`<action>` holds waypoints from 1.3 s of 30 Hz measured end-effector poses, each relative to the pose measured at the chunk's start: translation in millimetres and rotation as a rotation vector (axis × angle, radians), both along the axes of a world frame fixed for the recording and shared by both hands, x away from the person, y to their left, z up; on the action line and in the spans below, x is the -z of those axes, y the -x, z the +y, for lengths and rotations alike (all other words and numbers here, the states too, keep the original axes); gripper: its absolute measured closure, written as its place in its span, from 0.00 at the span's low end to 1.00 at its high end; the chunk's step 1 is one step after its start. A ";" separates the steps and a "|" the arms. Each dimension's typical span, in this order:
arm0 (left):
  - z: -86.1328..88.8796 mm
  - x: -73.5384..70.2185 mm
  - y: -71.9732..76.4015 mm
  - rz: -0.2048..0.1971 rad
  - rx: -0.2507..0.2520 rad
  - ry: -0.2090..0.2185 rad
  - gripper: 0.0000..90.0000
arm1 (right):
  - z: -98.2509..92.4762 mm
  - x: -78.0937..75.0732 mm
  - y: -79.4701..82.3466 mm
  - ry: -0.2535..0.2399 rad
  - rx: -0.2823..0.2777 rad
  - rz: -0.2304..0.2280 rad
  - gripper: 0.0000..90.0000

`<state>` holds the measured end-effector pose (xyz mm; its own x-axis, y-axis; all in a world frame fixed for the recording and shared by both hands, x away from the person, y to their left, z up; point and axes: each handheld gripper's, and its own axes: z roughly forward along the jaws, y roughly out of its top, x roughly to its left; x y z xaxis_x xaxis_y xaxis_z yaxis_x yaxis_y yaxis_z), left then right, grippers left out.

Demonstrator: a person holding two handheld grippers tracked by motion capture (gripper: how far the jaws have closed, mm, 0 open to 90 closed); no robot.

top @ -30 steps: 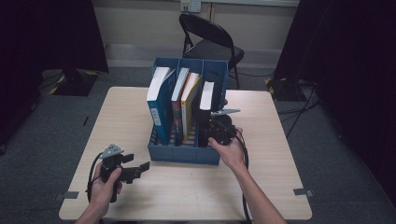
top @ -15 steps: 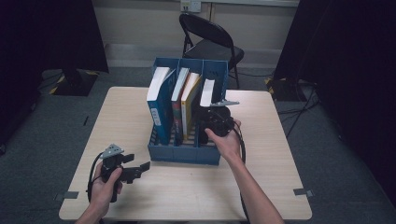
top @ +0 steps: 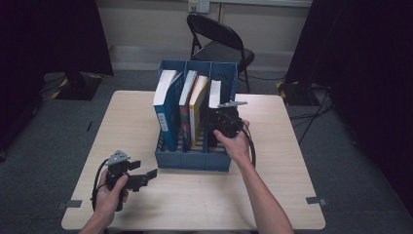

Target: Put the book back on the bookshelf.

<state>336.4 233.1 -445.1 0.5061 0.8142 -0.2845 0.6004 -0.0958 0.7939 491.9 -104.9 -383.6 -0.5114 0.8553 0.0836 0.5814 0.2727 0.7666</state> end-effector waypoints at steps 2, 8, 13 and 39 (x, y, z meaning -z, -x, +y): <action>0.0 -0.1 0.3 -0.001 -0.001 0.001 0.20 | -1.9 -0.1 -2.4 0.009 -0.020 -0.003 0.45; 0.8 0.2 -0.3 -0.001 -0.001 0.007 0.20 | -4.3 -0.3 -5.8 0.018 -0.049 -0.009 0.46; 0.9 0.1 0.5 -0.004 -0.001 0.007 0.19 | -11.1 0.8 -8.0 0.005 -0.064 -0.014 0.47; 11.6 -2.3 -6.1 -0.009 -0.052 0.009 0.19 | -17.6 3.3 5.2 -0.057 -0.041 -0.019 0.43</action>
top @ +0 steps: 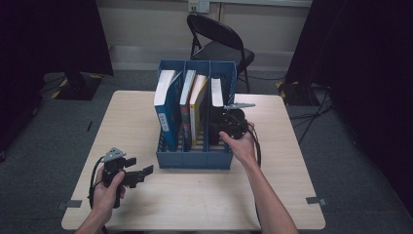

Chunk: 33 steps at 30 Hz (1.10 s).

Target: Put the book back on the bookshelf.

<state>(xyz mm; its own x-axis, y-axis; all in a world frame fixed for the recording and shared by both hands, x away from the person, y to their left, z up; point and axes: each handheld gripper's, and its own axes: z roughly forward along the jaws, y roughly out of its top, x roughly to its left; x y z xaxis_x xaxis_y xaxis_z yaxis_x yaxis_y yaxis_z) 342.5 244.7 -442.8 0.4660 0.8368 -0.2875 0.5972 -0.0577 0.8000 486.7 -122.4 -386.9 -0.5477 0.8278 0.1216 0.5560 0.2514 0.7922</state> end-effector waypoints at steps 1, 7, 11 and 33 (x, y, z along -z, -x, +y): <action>0.0 0.0 0.0 0.000 0.000 0.000 0.19 | 0.0 0.0 0.0 0.000 0.000 0.000 0.43; 1.9 -0.6 -0.8 -0.013 0.004 -0.011 0.19 | -5.1 -4.5 7.8 -0.010 0.006 -0.019 0.35; 2.6 -1.2 1.7 -0.018 -0.001 -0.015 0.19 | -10.0 -8.6 14.5 -0.021 0.005 -0.025 0.32; 19.8 -5.7 6.9 -0.049 -0.041 -0.024 0.18 | -61.2 -17.0 69.5 -0.099 0.060 -0.062 0.19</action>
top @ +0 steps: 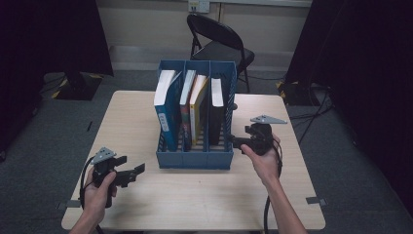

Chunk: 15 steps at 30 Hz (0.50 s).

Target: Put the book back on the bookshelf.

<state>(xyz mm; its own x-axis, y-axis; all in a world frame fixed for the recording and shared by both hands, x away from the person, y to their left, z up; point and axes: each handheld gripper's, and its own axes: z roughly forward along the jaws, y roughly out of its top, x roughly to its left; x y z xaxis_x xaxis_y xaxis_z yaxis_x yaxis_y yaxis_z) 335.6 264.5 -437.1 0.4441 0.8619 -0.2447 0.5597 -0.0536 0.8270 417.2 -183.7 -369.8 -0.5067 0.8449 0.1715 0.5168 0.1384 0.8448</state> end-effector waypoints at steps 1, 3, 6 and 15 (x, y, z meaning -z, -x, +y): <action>0.5 0.2 0.3 0.002 0.000 0.000 0.18 | -2.6 2.3 3.5 0.006 0.011 -0.001 0.19; 1.4 1.1 1.4 0.000 -0.015 -0.009 0.18 | -13.7 9.7 14.9 0.008 0.031 -0.002 0.18; 4.3 1.4 1.1 0.008 -0.029 -0.014 0.18 | -26.3 14.1 25.8 -0.001 0.045 0.009 0.18; 7.4 1.8 0.2 0.015 -0.041 -0.005 0.18 | -75.0 27.4 62.5 0.000 0.140 0.019 0.17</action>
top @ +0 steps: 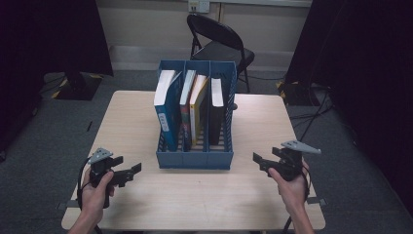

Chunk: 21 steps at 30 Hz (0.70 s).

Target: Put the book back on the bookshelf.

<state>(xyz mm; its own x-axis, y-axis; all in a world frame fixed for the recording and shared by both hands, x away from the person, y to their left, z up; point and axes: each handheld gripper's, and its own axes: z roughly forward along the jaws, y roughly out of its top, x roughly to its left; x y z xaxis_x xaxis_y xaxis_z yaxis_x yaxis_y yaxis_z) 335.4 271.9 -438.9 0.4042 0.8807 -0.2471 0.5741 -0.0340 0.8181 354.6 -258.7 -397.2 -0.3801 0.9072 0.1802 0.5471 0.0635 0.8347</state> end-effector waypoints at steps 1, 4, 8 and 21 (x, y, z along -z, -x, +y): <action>0.6 -0.1 0.2 0.001 0.003 -0.003 0.18 | -5.0 2.5 4.1 0.000 0.015 0.003 0.17; 1.0 -0.1 0.7 -0.001 0.002 -0.008 0.18 | -14.3 9.1 13.5 -0.006 0.041 0.003 0.18; -0.1 1.4 -0.4 0.008 0.010 -0.020 0.18 | -33.1 29.5 27.5 -0.041 0.090 0.029 0.18; -1.0 6.3 0.0 0.021 0.027 -0.040 0.18 | -51.2 54.7 29.0 -0.005 0.180 0.110 0.18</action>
